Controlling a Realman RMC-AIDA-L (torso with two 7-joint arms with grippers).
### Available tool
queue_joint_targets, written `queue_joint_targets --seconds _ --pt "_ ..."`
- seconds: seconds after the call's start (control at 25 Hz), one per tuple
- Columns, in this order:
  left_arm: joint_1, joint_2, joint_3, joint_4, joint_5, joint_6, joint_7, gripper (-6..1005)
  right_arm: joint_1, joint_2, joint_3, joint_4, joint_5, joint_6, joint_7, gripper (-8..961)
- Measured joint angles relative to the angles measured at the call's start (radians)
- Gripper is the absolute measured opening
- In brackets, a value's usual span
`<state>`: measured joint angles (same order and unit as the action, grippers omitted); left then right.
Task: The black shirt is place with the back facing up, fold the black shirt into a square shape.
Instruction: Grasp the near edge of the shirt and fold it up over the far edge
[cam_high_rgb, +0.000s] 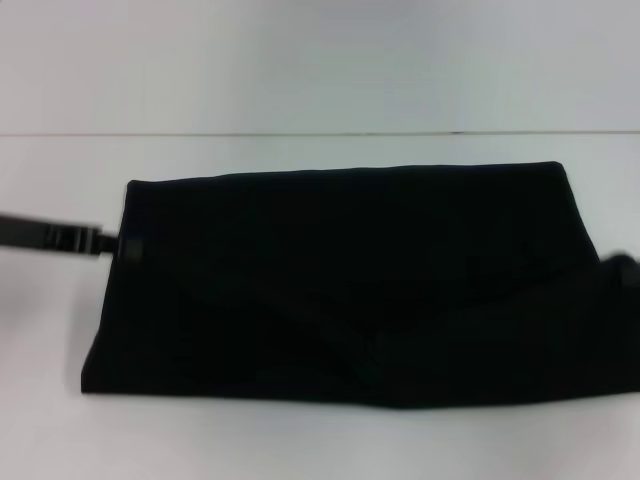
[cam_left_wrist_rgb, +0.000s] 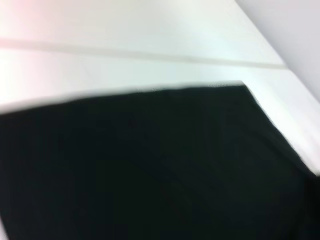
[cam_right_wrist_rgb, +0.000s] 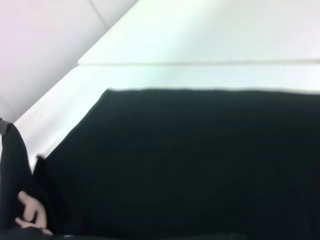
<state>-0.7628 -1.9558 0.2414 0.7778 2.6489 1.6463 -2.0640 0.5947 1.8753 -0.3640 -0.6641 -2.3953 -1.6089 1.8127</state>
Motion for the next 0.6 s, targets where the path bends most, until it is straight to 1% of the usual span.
queue_joint_targets --seconds 0.12,0.24,0.32,0.4,0.52,0.6 --pt "-0.036 -0.002 0.004 -0.038 -0.002 -0.135 -0.005 2 0.041 0.015 0.001 0.016 0.002 0.104 0.030 123" --pt "-0.061 -0.016 0.022 -0.078 -0.002 -0.288 -0.021 2 0.082 0.029 0.000 0.061 0.004 0.230 0.028 126" --pt "-0.072 -0.029 0.046 -0.108 -0.003 -0.403 -0.026 2 0.113 0.040 -0.004 0.107 0.004 0.344 0.012 127" --pt "-0.082 -0.039 0.070 -0.129 -0.004 -0.489 -0.026 1 0.146 0.049 -0.009 0.167 0.005 0.458 -0.014 129" --pt "-0.096 -0.060 0.106 -0.143 -0.004 -0.594 -0.027 1 0.189 0.076 -0.010 0.243 0.016 0.618 -0.068 132" --pt "-0.100 -0.075 0.133 -0.144 -0.004 -0.651 -0.027 1 0.214 0.103 -0.011 0.278 0.035 0.740 -0.106 134"
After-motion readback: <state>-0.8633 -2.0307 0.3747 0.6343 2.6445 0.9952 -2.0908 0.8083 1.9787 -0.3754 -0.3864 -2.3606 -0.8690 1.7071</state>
